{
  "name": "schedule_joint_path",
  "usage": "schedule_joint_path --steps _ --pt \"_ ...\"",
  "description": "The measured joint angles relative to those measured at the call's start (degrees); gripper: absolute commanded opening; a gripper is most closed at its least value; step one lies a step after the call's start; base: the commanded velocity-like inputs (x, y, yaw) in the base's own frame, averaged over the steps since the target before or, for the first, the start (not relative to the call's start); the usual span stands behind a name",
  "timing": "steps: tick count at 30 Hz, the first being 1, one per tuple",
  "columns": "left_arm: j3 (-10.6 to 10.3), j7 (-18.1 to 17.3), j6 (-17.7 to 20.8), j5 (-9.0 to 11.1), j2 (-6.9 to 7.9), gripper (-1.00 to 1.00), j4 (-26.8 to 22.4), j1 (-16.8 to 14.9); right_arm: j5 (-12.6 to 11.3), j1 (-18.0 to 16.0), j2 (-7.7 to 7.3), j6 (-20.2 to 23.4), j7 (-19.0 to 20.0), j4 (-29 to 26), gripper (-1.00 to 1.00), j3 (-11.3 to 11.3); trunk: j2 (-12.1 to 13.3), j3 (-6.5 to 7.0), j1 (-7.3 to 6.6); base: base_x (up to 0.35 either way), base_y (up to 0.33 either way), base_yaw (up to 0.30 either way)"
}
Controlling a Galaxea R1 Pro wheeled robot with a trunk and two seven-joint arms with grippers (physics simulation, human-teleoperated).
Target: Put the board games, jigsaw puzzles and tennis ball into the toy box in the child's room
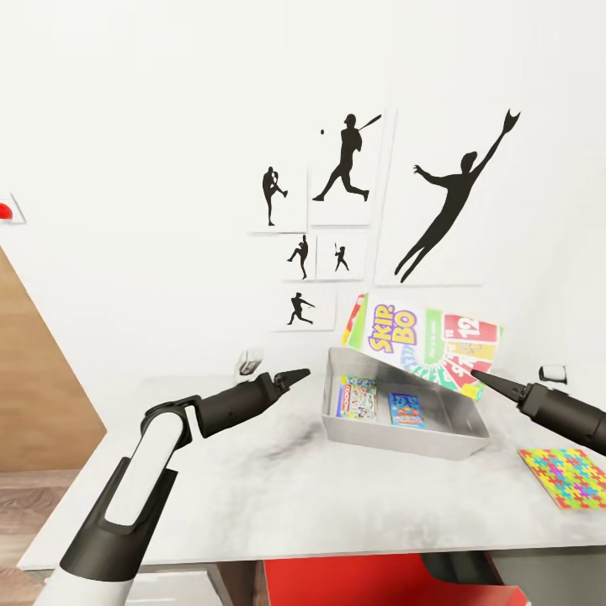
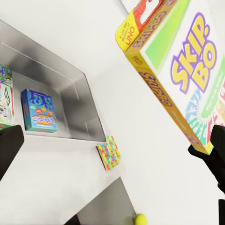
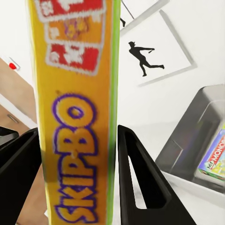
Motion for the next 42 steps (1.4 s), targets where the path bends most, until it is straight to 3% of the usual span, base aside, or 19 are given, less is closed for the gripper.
schedule_joint_path --steps 6,9,14,18,27,42 --pt "0.1 -0.2 0.1 3.8 0.56 1.0 0.0 -0.1 -0.1 -0.2 -0.46 0.0 0.0 0.7 -1.0 0.4 0.0 0.0 0.0 0.0 0.0 0.0" --pt "0.5 -0.6 0.2 6.9 1.45 1.0 0.0 0.0 -0.1 -0.2 -1.61 0.0 0.0 1.3 -1.0 0.6 0.0 0.0 0.0 0.0 0.0 0.0" --pt "0.8 -1.9 0.1 9.8 2.64 1.0 0.0 0.0 -0.2 -0.3 -3.07 0.0 0.3 1.7 -1.0 1.6 0.0 0.0 0.0 0.0 0.0 0.0" --pt "0.9 -3.4 0.1 11.9 3.71 1.0 0.0 0.1 -0.4 -0.3 -4.92 0.0 1.7 1.9 -1.0 5.0 0.0 0.0 0.0 0.0 0.0 0.0" --pt "0.9 -4.5 0.1 13.2 4.29 1.0 0.1 0.1 -0.2 -0.3 -7.37 0.0 6.3 2.0 -1.0 11.2 0.0 0.0 0.0 0.0 0.0 0.0" --pt "0.7 -4.7 0.1 13.5 4.32 1.0 0.1 0.1 -0.2 -0.3 -8.12 0.0 7.5 2.0 -1.0 12.8 0.0 0.0 0.0 0.0 0.0 0.0"
